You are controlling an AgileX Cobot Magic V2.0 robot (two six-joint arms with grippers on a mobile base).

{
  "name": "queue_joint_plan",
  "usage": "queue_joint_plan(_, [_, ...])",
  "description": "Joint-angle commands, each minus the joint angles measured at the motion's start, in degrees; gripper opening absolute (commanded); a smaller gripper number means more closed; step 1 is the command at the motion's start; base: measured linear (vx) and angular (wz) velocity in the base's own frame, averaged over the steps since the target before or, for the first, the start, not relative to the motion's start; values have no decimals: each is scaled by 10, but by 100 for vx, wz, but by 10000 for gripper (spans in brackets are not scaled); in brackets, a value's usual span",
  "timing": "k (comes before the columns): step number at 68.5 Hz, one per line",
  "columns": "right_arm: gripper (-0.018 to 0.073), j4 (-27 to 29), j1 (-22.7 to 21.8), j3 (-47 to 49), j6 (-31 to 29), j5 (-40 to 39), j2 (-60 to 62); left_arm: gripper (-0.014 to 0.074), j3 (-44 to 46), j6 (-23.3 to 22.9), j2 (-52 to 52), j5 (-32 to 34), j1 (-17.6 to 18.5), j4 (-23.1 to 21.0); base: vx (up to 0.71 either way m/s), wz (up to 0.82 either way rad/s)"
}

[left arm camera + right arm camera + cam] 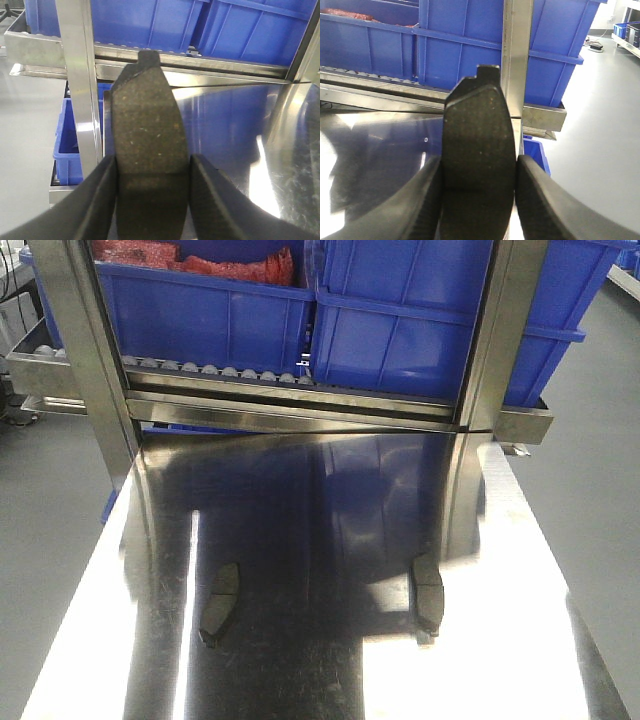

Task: Move and align brake pads A on conveyor
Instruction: 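Lift the brake pad with the right gripper off the table, then drive the base away from the table holding both brake pads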

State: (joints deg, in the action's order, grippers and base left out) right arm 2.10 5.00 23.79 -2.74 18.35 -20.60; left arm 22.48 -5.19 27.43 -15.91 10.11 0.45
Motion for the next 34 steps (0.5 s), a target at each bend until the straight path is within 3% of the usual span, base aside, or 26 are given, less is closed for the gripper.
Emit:
queue_joint_plan(1, [-11, 1, -3, 18, -4, -60, -3, -6, 16, -2, 2, 58, 4, -5, 0, 0])
queue_joint_plan(34, [-11, 2, -3, 18, -4, -60, -3, -6, 16, -2, 2, 58, 4, -5, -2, 8])
